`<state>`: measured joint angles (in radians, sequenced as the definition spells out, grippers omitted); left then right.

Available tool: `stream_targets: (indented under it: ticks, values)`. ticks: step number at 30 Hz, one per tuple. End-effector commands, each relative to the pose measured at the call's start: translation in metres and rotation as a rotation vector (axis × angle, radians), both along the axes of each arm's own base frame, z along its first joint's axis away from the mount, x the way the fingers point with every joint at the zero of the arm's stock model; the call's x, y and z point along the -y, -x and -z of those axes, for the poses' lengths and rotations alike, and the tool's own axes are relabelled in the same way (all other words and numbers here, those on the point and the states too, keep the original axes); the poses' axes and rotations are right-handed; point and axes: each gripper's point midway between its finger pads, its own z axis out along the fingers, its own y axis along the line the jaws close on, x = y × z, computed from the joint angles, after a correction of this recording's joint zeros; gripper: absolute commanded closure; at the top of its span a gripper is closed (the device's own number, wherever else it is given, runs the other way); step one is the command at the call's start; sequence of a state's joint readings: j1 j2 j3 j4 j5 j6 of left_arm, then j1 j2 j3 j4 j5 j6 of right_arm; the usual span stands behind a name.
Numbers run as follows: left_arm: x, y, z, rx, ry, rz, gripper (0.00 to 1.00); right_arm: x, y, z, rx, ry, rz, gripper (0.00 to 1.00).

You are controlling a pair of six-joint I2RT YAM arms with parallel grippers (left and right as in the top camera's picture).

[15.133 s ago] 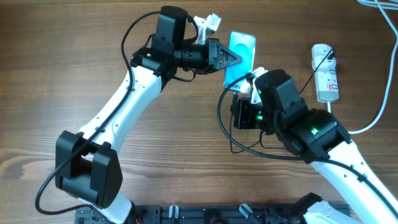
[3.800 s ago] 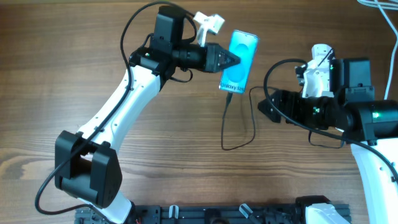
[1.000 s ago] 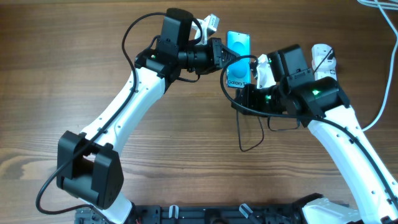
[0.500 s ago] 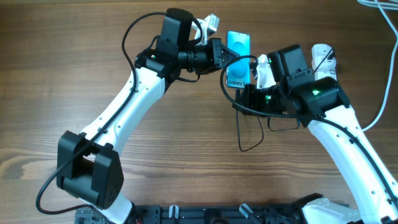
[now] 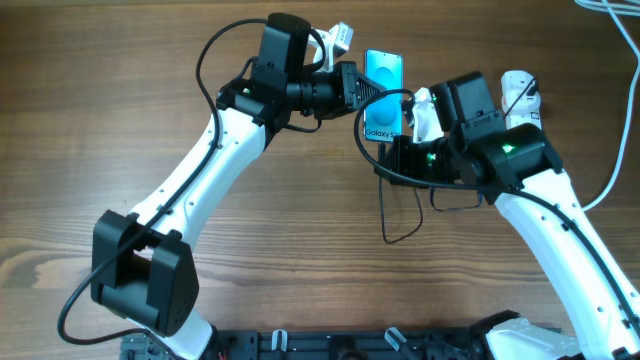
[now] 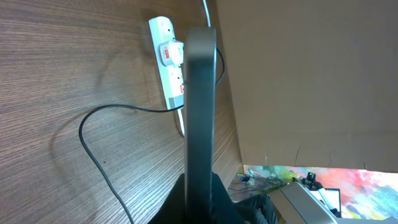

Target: Plug charger to phone and switch on socket

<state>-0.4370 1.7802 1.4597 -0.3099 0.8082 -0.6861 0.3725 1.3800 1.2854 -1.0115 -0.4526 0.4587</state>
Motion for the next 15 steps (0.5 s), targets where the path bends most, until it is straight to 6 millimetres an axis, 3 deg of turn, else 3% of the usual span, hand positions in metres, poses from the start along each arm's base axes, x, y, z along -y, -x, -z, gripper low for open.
stream_targets:
  ticks: [1,15]
  values:
    - [0.0012,0.005,-0.0191,0.052,0.028,0.032,0.96,-0.0047,-0.0002,-0.0046,0.014,-0.018,-0.024,0.89]
    - [0.0025,0.0083,-0.0206,0.047,0.04,0.051,0.96,-0.0005,-0.0038,-0.0028,0.028,0.009,-0.009,0.95]
